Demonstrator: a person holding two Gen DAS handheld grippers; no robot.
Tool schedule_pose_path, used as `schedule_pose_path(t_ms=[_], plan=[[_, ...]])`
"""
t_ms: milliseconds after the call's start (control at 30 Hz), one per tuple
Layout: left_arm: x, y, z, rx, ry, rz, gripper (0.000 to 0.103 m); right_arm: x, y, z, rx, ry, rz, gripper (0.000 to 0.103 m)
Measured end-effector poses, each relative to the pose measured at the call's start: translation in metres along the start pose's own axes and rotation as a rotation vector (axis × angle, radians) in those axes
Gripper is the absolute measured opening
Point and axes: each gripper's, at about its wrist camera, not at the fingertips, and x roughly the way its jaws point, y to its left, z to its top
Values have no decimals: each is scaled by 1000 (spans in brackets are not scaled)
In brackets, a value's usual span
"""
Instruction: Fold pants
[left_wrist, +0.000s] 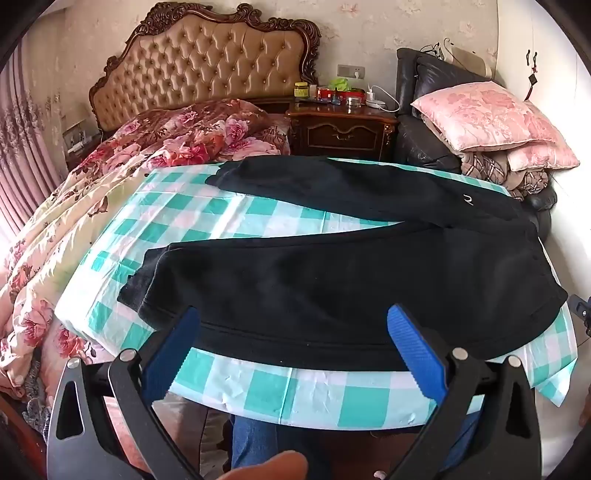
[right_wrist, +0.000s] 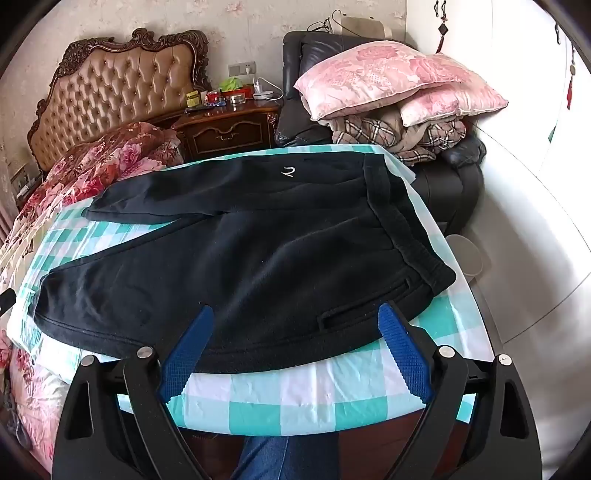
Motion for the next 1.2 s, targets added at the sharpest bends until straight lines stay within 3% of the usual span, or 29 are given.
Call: schedule_pose_path(t_ms=[1200], plan=[[0,2,-1,0,0,3,102,-1,0,-2,5,3,1,88]])
